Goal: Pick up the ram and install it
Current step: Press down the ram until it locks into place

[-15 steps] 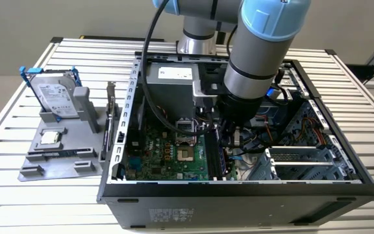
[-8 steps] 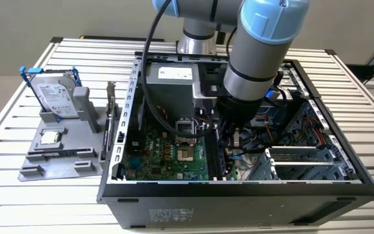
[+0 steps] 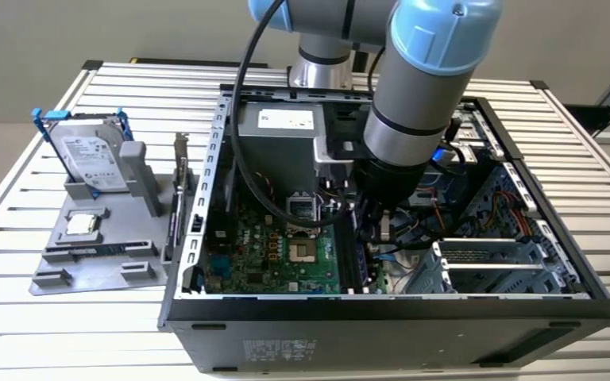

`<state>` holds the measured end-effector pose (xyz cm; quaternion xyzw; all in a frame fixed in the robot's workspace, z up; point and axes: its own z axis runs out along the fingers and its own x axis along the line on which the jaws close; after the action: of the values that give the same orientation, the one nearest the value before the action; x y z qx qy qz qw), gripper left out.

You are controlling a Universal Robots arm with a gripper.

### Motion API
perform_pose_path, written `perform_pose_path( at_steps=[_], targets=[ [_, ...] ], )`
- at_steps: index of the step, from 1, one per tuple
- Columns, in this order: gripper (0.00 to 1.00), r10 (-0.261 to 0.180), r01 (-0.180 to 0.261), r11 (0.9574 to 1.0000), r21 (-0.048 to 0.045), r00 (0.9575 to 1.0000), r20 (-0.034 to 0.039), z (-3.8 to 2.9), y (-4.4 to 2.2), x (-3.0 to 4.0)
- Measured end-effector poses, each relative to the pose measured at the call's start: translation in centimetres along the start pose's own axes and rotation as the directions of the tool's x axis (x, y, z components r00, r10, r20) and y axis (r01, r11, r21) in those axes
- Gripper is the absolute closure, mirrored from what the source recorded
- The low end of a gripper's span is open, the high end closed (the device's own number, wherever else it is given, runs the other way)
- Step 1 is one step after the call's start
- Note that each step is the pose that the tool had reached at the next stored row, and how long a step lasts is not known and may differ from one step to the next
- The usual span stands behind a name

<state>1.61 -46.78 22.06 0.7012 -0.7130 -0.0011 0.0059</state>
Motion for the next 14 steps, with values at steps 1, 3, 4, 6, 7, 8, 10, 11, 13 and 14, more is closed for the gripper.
perform_pose_path(
  at_steps=[1, 3, 4, 6, 7, 8, 10, 11, 13, 14],
  targets=[
    [1.0, 0.0, 0.0, 1.0, 0.0, 1.0, 0.0, 0.04, 0.0, -0.01],
    [1.0, -0.001, 0.001, 1.0, 0.0, 1.0, 0.0004, 0.12, 0.0, -0.01],
    [1.0, -0.001, 0.001, 1.0, 0.0, 1.0, 0.0002, 0.15, 0.0, -0.01],
    [1.0, -0.001, 0.001, 1.0, -0.0001, 1.0, 0.0, 0.17, 0.0, -0.01],
    [1.0, -0.001, 0.001, 1.0, 0.0, 1.0, 0.0001, 0.18, 0.0, -0.01],
    [1.0, -0.001, 0.001, 1.0, 0.0001, 1.0, 0.0003, 0.19, 0.0, -0.01],
    [1.0, -0.001, 0.001, 1.0, 0.0001, 1.0, 0.0005, 0.2, 0.0, -0.01],
    [1.0, -0.001, 0.001, 1.0, 0.0001, 1.0, 0.0005, 0.2, 0.0, -0.01],
    [1.0, -0.001, 0.001, 1.0, 0.0001, 1.0, 0.0006, 0.2, 0.0, -0.01],
    [1.0, -0.001, 0.001, 1.0, 0.0001, 1.0, 0.0005, 0.2, 0.0, -0.01]
  ],
)
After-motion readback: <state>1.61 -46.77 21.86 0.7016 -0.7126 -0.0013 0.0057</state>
